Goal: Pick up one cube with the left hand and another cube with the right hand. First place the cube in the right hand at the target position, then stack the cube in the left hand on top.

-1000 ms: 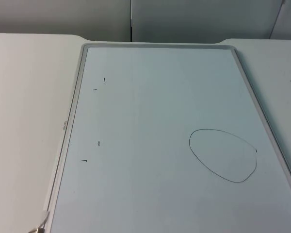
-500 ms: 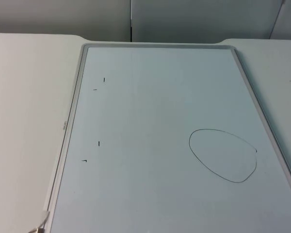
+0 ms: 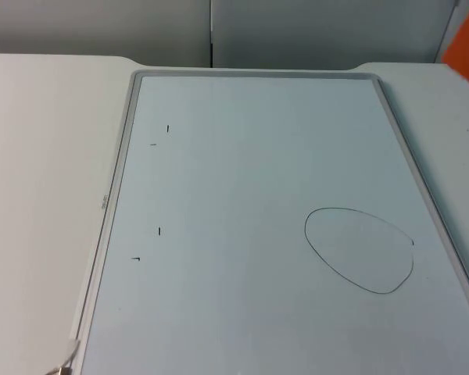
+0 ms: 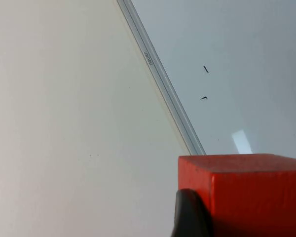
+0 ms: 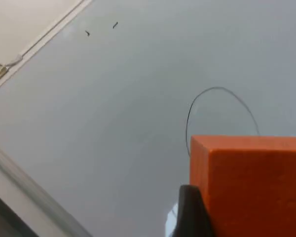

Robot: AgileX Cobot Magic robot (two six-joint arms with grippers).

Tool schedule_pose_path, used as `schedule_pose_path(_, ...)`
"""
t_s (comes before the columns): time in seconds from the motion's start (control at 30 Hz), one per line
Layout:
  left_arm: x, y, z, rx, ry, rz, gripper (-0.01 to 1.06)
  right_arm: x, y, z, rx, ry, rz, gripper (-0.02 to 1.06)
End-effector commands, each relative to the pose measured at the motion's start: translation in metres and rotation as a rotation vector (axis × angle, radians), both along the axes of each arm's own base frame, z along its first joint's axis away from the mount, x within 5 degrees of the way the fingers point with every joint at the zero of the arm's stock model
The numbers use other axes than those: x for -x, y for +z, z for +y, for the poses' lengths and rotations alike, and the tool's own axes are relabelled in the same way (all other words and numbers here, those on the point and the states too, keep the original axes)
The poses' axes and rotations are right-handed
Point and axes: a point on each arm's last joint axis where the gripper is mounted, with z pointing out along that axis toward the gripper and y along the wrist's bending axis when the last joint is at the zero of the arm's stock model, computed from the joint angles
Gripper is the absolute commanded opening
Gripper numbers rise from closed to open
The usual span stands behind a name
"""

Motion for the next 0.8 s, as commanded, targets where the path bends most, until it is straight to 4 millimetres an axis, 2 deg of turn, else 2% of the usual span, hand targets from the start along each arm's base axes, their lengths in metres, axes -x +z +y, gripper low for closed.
schedule_pose_path(0.0,0.001,0.0,-0.001,0.003,-0.009,-0.01,0.01,0.002,-0.017,-0.005,-0.003,-0.044,-0.002,0.0)
schedule_pose_path(0.03,0.001,0.0,-0.001,0.003,-0.009,-0.01,0.01,0.002,-0.017,-0.005,-0.003,-0.044,-0.002,0.0)
schedule_pose_path(0.17,0.001,0.0,-0.001,0.003,-0.009,-0.01,0.01,0.0,-0.049,-0.008,-0.002,-0.139,0.011,0.0)
schedule_pose_path(0.53,0.001,0.0,-0.001,0.005,-0.009,-0.01,0.01,-0.01,-0.08,-0.002,0.001,-0.202,0.044,0.0)
schedule_pose_path(0.77,0.001,0.0,-0.001,-0.002,-0.022,-0.016,0.01,-0.038,-0.118,0.016,0.037,-0.258,0.081,0.0)
